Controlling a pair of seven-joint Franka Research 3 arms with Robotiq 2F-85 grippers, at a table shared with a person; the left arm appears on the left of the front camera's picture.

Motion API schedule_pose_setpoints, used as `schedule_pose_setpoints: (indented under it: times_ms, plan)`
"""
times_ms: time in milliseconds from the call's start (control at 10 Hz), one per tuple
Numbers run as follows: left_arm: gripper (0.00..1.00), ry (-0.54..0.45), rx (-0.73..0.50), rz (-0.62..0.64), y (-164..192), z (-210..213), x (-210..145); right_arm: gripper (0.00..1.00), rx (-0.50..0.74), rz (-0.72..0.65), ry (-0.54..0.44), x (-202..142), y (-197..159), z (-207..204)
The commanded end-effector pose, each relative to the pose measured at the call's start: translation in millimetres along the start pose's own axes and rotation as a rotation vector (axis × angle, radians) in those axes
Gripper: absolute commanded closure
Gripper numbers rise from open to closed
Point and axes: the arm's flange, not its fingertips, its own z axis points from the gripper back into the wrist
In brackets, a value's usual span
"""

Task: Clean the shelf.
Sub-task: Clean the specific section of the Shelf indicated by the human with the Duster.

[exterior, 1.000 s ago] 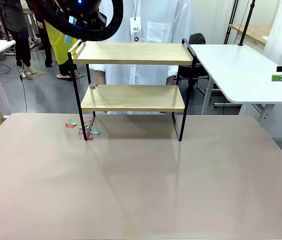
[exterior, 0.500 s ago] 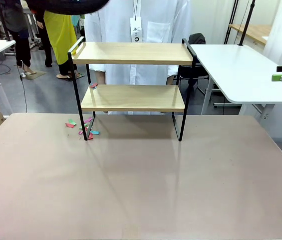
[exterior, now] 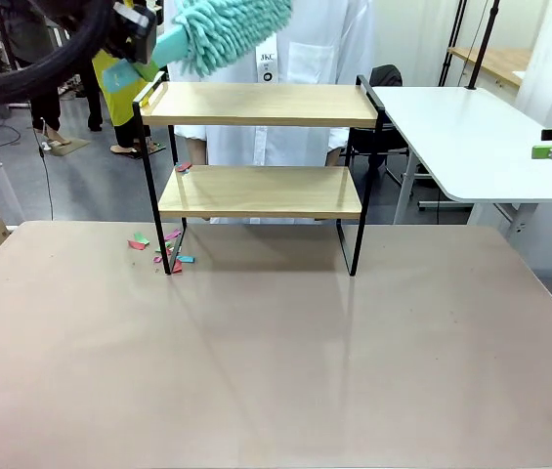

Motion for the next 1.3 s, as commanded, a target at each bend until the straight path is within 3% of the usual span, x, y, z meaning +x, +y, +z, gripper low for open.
schedule_pose_setpoints:
  times_ms: [0,200,500,900,1200]
  plan:
    - [0.87,-0.005,-0.125,-0.119,19.4,19.7,-9.5,0.0,-0.001,0.004,-0.001,2.2,1.0,0.1]
    - [0.87,0.004,-0.267,-0.222,29.9,30.5,-10.7,0.0,-0.001,0.004,-0.001,2.2,1.0,0.1]
    - [0.87,0.112,-0.363,-0.417,40.4,27.0,-19.2,0.0,-0.001,0.004,-0.001,2.2,1.0,0.1]
    - [0.87,0.279,-0.27,-0.83,39.9,20.5,-42.9,0.0,-0.001,0.004,-0.001,2.2,1.0,0.1]
    - [0.87,0.457,-0.242,-0.975,34.1,-5.8,-59.2,0.0,-0.001,0.004,-0.001,2.2,1.0,0.1]
